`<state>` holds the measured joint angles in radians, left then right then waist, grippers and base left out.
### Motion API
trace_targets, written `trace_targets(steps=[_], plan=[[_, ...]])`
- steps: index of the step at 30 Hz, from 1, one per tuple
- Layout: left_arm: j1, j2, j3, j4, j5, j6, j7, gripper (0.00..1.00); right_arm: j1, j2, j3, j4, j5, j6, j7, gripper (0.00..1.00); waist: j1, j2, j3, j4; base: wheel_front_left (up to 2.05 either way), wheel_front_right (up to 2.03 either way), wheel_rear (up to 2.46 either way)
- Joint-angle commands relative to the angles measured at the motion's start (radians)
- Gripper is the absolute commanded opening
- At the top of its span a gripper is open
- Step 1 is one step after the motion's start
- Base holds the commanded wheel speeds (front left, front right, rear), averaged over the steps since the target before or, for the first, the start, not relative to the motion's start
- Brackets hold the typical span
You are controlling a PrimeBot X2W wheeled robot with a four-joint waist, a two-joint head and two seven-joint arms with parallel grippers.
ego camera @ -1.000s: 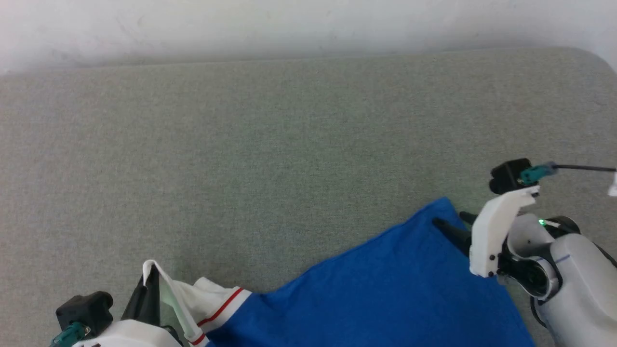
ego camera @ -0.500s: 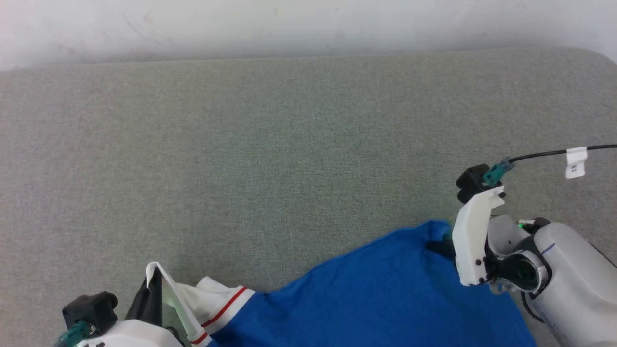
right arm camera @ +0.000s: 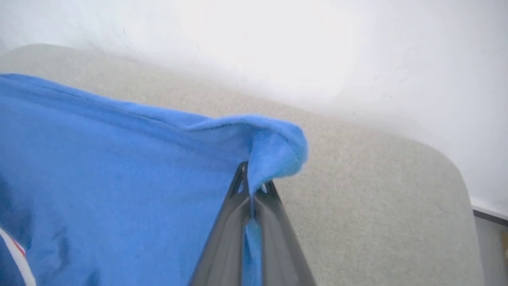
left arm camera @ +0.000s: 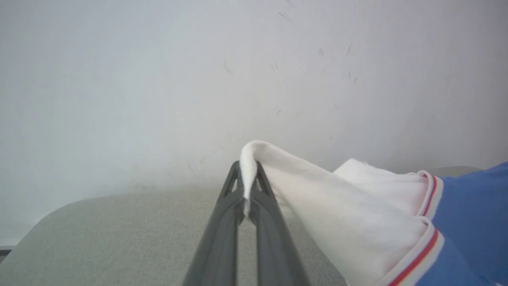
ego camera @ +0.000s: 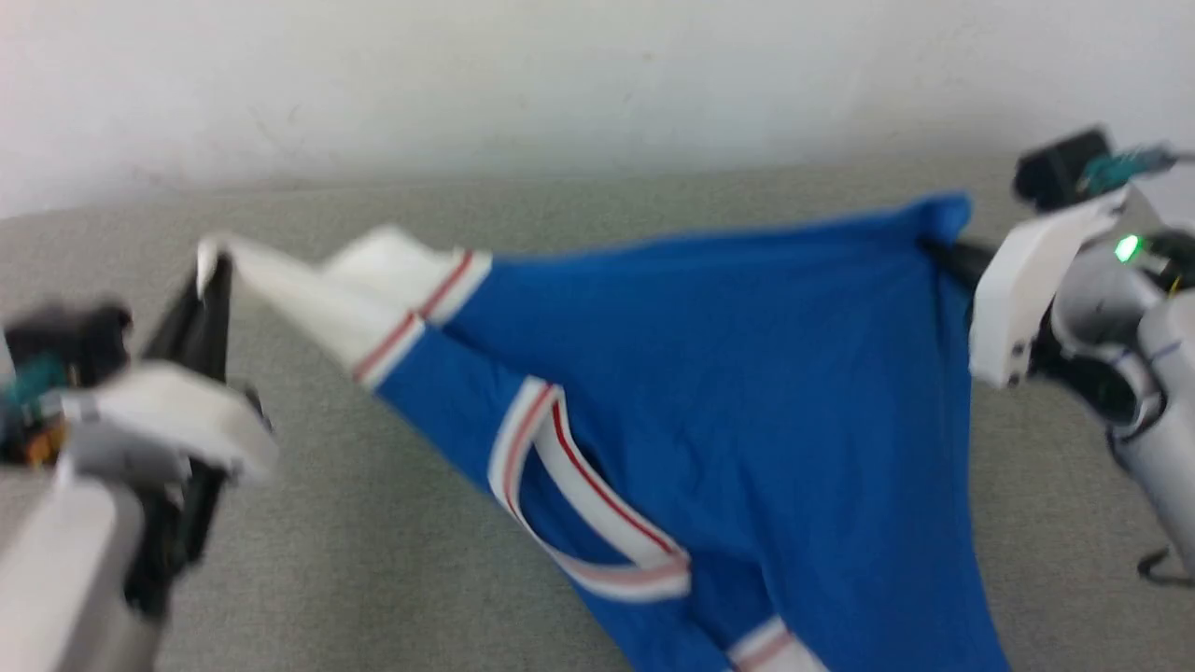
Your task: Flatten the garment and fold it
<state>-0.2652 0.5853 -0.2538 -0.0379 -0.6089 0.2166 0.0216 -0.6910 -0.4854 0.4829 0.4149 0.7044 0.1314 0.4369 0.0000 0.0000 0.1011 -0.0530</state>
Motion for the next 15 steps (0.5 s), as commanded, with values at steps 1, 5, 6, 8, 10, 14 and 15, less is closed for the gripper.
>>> trace_targets(steps=[1, 5, 6, 8, 10, 14, 15], plan=[[-0.083, 0.013, -0.007, 0.034, 0.018, -0.021, 0.011, 0.0, -0.039, 0.008, -0.02, 0.019, -0.021, -0.001, -0.017, 0.0, 0.0, 0.0, -0.009, -0.017, 0.0, 0.0, 0.0], [-0.32, 0.008, -0.036, 0.166, 0.053, -0.077, 0.025, 0.0, -0.159, 0.022, -0.074, 0.056, -0.075, -0.001, -0.082, 0.0, 0.0, 0.0, 0.039, -0.028, 0.0, 0.0, 0.0], [-0.379, 0.004, -0.046, 0.2, 0.069, -0.085, 0.024, 0.0, -0.191, 0.025, -0.084, 0.066, -0.086, -0.001, -0.099, 0.0, 0.0, 0.0, 0.055, -0.03, 0.0, 0.0, 0.0], [-0.497, -0.01, -0.059, 0.266, 0.096, -0.097, 0.019, 0.0, -0.264, 0.03, -0.108, 0.084, -0.107, -0.001, -0.139, 0.0, 0.0, 0.0, 0.102, -0.035, 0.0, 0.0, 0.0], [-0.615, -0.018, -0.064, 0.332, 0.123, -0.105, 0.003, 0.0, -0.34, 0.036, -0.127, 0.103, -0.123, -0.001, -0.185, 0.0, 0.0, 0.0, 0.152, -0.042, 0.0, 0.0, 0.0], [-0.793, -0.019, -0.056, 0.428, 0.161, -0.109, -0.039, 0.0, -0.453, 0.035, -0.134, 0.125, -0.156, -0.001, -0.259, 0.0, 0.0, 0.0, 0.23, -0.054, 0.0, 0.0, 0.0], [-0.851, -0.018, -0.057, 0.457, 0.174, -0.112, -0.052, 0.0, -0.487, 0.033, -0.135, 0.134, -0.165, -0.001, -0.282, 0.0, 0.0, 0.0, 0.255, -0.057, 0.0, 0.0, 0.0]])
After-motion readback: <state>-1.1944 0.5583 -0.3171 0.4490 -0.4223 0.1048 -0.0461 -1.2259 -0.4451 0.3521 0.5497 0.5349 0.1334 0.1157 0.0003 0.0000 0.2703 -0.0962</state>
